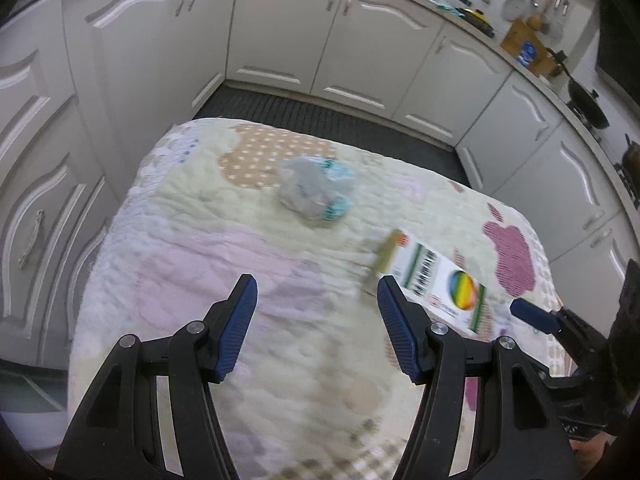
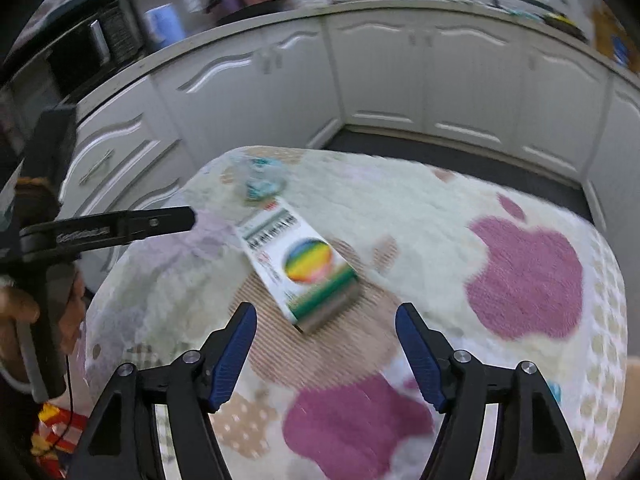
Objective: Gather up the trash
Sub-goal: 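Grasp the rainbow-printed medicine box with the right gripper while the left grasps the plastic bag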
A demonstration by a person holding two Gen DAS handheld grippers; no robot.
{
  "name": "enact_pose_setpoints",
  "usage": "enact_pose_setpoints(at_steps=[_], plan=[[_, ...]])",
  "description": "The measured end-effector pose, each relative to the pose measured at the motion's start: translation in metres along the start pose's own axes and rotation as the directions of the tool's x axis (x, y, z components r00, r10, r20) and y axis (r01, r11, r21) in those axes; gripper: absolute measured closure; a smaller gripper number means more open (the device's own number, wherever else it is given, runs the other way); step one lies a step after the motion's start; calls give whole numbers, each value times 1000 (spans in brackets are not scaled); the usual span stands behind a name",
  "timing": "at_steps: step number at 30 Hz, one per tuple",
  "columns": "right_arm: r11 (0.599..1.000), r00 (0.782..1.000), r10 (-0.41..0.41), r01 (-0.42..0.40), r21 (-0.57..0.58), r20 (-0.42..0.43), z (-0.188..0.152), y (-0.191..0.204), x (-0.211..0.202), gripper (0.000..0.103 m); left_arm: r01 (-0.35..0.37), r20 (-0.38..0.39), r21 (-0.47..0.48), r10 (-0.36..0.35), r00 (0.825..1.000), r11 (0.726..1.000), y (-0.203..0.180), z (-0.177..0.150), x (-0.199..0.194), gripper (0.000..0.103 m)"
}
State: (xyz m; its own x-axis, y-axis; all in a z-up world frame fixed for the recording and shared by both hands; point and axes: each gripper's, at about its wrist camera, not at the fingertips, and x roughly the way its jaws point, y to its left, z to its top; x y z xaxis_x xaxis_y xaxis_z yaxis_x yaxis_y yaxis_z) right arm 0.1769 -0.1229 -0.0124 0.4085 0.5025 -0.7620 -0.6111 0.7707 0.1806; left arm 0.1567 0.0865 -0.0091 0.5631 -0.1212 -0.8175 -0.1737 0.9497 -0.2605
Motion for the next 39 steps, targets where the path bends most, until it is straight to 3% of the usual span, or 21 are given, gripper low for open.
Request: enact_pose_setpoints(at_steps=[6, 13, 17, 19, 23, 29, 34, 39], plan=[[994, 1000, -7, 6, -106, -15, 20, 17, 26, 30, -10, 4, -24, 10, 1000, 1000, 19, 8, 1, 42], [993, 997, 4, -13, -114, -80, 30, 14, 57, 30, -17, 7, -43, 18, 1000, 999, 28, 13, 3, 42], [996, 997, 33, -38, -84, -68, 28, 10, 57, 37, -13, 8, -40, 14, 1000, 999, 24, 17, 7, 42], [996, 999, -4, 0, -89, -50, 27, 10, 55, 44, -9, 5, -43, 9, 1000, 999, 23, 20, 11, 42], [997, 997, -70, 71, 24, -24, 26, -9, 48, 50, 2, 4, -48, -2, 1000, 999, 19, 25, 21, 42], [956, 979, -204, 199, 214, -2, 18, -50, 35, 50, -1, 33, -45, 2, 999, 999, 11, 41, 41, 38], [944, 986, -164, 169, 283, -43, 12, -65, 41, 47, -61, 95, -17, 63, 994, 998, 3, 57, 56, 35], [951, 987, -158, 161, 264, -31, 11, -63, 39, 47, -72, 67, 8, 71, 995, 997, 0, 66, 79, 35]])
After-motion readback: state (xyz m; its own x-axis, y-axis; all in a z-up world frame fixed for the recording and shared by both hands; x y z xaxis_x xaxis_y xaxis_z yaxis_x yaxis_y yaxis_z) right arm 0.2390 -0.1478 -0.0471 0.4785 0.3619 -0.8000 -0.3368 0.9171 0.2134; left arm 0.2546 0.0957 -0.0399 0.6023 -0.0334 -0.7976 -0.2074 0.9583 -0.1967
